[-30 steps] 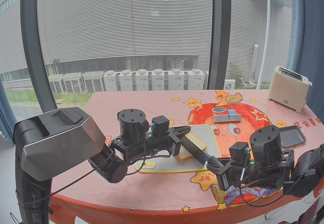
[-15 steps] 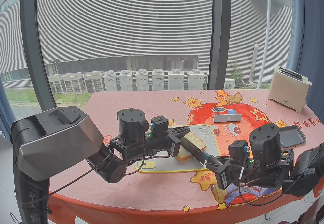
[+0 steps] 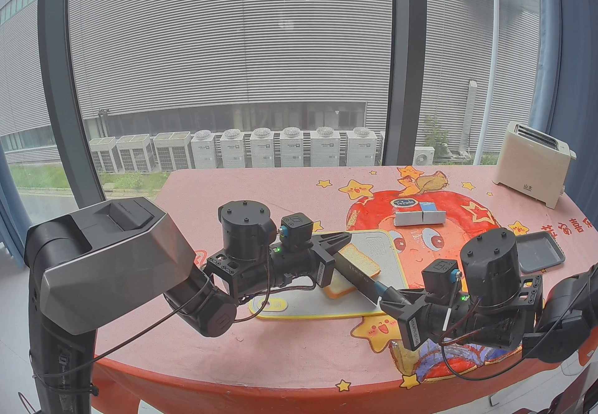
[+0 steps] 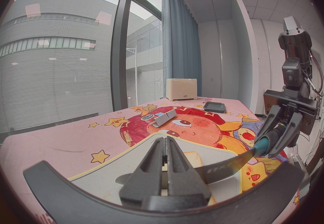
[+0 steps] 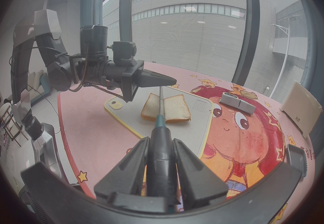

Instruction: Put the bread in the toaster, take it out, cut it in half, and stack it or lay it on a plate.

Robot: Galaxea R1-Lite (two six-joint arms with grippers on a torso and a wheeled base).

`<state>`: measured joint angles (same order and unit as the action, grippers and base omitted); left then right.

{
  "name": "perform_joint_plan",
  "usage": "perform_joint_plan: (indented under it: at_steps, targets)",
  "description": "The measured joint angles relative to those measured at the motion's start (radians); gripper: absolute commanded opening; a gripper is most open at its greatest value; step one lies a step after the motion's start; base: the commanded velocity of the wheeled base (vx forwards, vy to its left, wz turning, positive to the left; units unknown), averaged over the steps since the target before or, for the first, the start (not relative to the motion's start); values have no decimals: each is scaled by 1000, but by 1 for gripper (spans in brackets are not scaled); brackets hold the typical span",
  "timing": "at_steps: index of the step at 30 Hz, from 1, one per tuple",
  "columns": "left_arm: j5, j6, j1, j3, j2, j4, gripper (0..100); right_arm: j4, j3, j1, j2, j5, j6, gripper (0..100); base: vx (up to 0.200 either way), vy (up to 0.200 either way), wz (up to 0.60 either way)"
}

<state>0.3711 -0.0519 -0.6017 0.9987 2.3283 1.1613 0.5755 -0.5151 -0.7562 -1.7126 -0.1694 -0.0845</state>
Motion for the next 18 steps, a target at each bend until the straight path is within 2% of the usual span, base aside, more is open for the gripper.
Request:
perform_joint_plan:
  at_steps: [7,18]
  targets:
    - [-5,4,-1,45,-26,-33,0,-4,5,2,-6,0,0,0,0,0,0]
    - [-15,3,0,20,-37,-29,0,5,-4,2,-4,-1,-1,0,0,0,0]
